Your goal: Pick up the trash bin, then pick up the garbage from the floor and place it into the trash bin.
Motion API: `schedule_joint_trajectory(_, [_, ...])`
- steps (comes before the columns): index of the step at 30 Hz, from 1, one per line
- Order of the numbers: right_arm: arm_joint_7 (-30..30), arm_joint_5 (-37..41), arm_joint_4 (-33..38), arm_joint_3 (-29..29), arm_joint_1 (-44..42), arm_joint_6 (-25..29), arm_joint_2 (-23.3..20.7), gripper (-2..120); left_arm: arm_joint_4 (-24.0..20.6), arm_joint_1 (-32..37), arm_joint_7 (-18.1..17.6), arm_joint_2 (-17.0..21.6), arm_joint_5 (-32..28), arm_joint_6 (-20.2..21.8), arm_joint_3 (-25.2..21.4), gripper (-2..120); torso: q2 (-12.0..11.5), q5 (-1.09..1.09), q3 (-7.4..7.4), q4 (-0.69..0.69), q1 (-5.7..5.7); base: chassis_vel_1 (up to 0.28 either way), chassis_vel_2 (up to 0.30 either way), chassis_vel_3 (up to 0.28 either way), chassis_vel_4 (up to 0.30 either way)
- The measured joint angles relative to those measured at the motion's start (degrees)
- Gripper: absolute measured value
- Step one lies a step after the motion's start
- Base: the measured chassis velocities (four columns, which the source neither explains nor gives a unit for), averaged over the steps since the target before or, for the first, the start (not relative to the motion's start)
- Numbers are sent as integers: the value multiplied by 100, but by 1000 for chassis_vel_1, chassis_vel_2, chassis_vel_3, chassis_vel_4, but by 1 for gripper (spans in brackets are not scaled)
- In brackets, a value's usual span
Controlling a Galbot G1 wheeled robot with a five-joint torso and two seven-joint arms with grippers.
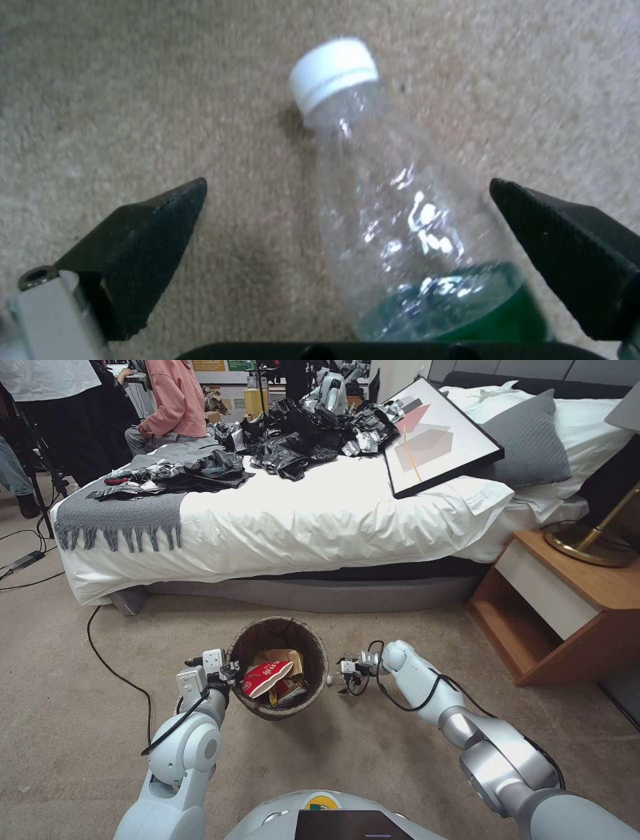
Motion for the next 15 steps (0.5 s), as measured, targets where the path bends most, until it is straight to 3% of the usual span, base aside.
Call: schedule_joint_trajectory(15, [361, 16, -292, 157, -26, -20, -66, 100, 20, 34, 5, -25, 42, 0, 45, 2, 0, 1, 0, 0, 0, 0, 0, 0, 0])
